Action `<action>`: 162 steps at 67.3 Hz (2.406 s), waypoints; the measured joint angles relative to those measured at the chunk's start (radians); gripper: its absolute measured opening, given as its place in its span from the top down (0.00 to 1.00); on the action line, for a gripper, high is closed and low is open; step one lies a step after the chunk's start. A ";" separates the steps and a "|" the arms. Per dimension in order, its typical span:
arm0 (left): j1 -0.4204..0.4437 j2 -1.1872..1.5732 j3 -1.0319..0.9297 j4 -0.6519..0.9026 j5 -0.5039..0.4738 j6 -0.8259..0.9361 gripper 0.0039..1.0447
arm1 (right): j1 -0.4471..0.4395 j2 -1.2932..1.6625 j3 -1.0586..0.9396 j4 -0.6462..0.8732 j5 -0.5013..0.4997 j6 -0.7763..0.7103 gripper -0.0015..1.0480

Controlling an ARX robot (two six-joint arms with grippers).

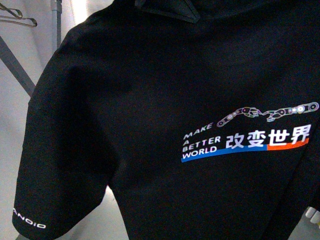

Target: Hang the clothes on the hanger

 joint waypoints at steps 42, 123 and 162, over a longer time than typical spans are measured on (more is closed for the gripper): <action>-0.001 0.000 0.000 0.000 0.000 0.003 0.94 | -0.647 0.522 0.348 0.280 -0.900 -0.162 0.07; 0.000 0.000 0.000 0.000 0.000 0.011 0.94 | -0.128 1.724 1.739 -0.614 -0.717 -1.136 0.07; 0.002 0.000 0.000 0.000 -0.013 0.014 0.94 | -0.083 1.893 1.902 -0.647 -0.618 -1.178 0.23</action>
